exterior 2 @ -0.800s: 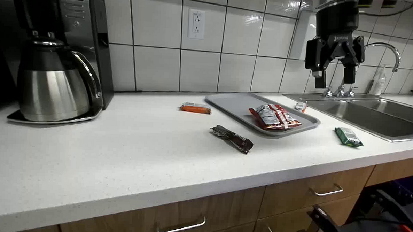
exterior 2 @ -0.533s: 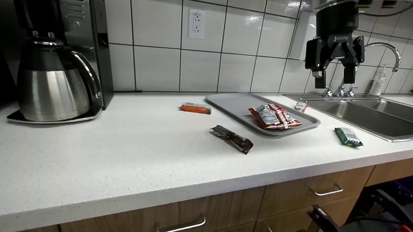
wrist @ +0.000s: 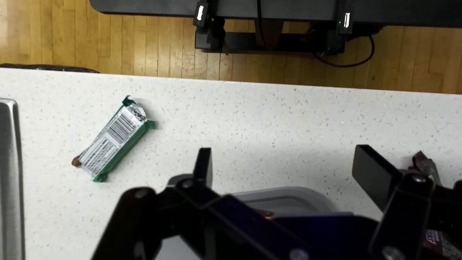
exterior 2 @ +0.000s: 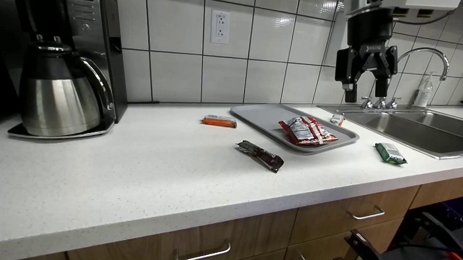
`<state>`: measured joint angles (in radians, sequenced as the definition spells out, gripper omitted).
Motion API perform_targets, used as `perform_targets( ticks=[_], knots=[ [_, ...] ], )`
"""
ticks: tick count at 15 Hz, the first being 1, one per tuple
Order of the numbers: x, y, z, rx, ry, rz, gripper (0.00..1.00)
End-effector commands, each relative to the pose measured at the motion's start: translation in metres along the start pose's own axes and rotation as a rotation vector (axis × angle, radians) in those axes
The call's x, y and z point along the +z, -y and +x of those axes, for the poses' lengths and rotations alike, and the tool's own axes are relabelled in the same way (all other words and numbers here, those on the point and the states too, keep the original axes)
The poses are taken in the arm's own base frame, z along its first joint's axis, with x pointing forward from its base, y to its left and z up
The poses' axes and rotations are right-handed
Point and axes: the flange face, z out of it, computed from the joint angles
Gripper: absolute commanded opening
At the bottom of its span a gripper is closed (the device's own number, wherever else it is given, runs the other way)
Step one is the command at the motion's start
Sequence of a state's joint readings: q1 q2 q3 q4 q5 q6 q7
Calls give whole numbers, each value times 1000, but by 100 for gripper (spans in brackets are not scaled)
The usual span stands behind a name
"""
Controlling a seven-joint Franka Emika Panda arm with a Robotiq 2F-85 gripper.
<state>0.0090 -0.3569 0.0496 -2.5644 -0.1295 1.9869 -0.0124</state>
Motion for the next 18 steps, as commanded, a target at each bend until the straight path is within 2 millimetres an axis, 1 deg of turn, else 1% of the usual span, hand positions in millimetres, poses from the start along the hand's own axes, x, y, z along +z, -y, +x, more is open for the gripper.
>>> perform_targets(
  ticks=[1,8,16,18],
  knots=[
    [8,12,18,-69,-28,-2,100],
    [24,51,45,-145,-72,-23,100],
    [41,99,65,-249,-100,-45,100],
    [43,112,70,-282,-101,-36,100]
  ],
)
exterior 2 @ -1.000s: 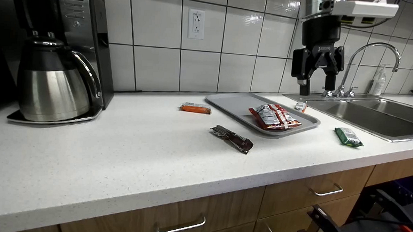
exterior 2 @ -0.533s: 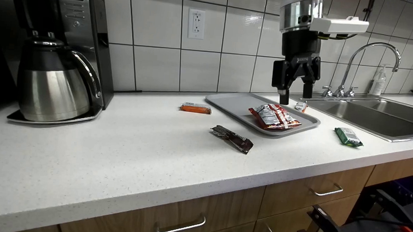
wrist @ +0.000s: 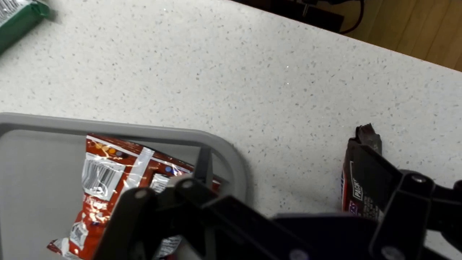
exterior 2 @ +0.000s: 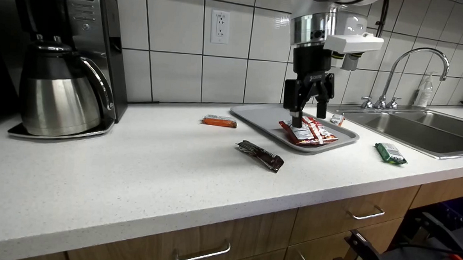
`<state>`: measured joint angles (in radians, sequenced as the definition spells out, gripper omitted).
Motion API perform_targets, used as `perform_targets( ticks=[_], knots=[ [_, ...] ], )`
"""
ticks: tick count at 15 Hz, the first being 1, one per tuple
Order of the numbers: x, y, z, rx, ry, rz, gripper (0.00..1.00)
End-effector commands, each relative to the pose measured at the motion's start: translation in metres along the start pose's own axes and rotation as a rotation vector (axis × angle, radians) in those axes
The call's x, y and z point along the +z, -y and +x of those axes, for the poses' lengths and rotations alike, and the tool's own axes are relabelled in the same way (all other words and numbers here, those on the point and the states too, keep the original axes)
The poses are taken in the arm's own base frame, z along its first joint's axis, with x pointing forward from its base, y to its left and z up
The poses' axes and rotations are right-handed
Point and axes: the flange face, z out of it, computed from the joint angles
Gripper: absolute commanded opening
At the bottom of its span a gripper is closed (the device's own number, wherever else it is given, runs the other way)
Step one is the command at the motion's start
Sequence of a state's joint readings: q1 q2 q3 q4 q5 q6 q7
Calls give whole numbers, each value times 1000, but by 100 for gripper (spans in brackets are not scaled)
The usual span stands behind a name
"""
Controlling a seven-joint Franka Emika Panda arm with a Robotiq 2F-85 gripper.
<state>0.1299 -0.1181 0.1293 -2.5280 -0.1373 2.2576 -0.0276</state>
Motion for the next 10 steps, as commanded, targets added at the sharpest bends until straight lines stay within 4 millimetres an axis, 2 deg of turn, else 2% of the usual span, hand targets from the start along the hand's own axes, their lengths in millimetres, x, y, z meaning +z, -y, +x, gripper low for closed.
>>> perform_targets(
  ticks=[1,10],
  knots=[
    [1,20,20,-54,-13,-1,100],
    [20,61,52,-115,14,47,100]
  ],
)
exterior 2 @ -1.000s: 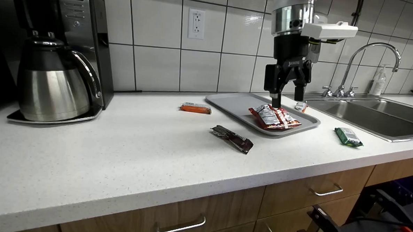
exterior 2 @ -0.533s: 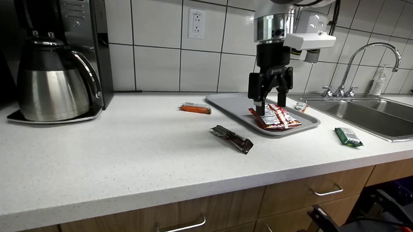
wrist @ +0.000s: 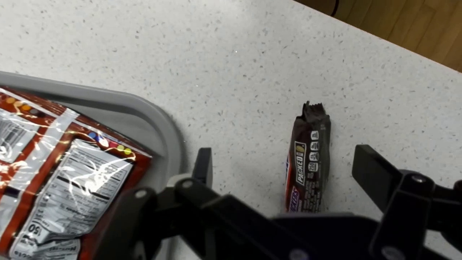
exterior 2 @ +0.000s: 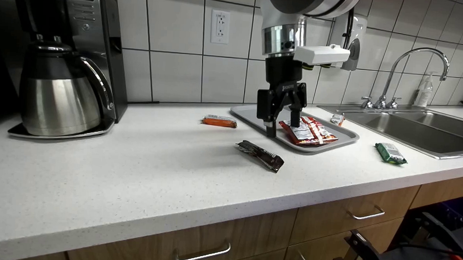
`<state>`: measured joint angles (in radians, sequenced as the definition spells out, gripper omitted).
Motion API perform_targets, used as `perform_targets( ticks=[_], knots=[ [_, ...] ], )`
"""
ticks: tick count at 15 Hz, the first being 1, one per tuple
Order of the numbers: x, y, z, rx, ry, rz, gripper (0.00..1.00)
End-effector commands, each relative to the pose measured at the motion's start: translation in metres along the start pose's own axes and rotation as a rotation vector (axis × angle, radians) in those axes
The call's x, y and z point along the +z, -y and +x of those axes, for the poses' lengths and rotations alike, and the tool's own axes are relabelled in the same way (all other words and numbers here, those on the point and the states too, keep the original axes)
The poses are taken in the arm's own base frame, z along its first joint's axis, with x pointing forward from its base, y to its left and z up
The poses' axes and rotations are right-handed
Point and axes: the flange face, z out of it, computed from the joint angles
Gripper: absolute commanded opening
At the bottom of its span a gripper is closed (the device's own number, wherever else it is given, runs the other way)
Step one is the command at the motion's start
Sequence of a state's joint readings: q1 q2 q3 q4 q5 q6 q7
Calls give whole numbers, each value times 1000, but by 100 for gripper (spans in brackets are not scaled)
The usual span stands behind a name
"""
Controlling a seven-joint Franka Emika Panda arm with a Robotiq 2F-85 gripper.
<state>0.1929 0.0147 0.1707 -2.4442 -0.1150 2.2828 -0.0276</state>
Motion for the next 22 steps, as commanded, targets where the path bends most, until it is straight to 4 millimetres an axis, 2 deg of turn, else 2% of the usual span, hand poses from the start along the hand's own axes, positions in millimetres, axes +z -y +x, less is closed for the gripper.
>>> perform_targets(
  ticks=[1,7,14,17,22],
  knots=[
    [8,15,23,-21,5,30,100],
    [34,34,46,-58,10,10,100],
    [56,39,59,-104,1,-31,100],
    [57,39,61,-111,1,-27,100],
    [45,35,61,-106,-19,-18,100]
  ],
)
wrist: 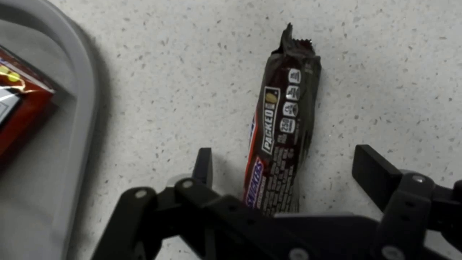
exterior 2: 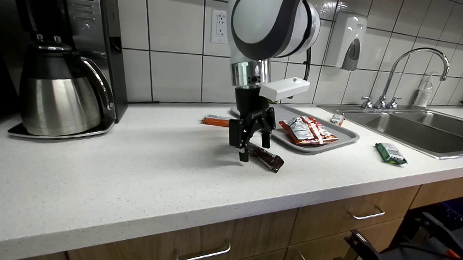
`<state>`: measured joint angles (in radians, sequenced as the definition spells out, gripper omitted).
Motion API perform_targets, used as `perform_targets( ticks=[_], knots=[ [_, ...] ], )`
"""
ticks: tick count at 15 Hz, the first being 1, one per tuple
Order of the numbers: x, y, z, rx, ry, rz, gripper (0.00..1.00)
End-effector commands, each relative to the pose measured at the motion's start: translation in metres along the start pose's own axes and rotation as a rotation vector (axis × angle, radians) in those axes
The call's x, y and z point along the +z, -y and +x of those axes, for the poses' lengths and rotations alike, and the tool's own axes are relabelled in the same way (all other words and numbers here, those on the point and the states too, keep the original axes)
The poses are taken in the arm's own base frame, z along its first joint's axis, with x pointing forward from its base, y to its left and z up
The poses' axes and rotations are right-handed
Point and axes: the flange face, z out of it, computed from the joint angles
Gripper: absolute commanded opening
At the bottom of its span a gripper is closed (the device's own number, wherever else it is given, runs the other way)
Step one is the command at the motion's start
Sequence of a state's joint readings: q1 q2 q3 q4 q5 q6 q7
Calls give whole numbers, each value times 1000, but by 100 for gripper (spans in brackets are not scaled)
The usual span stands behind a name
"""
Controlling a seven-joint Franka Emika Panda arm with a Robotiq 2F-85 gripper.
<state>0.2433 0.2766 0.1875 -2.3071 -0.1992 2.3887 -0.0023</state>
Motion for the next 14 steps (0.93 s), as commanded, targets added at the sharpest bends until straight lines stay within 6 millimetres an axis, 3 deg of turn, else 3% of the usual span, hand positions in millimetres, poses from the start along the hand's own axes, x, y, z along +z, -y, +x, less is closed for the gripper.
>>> perform_targets(
  ticks=[1,2,3,5,12,14],
  knots=[
    [-12,-2,4,9,-22,-9,100],
    [-11,-3,4,10,-21,-11,100],
    [-11,-3,4,9,-19,-9,75],
    [-11,-3,4,10,-20,-10,66],
    [-11,-8,3,19,-4,7,9],
    [-14,-11,1,24,2,19,0]
  ],
)
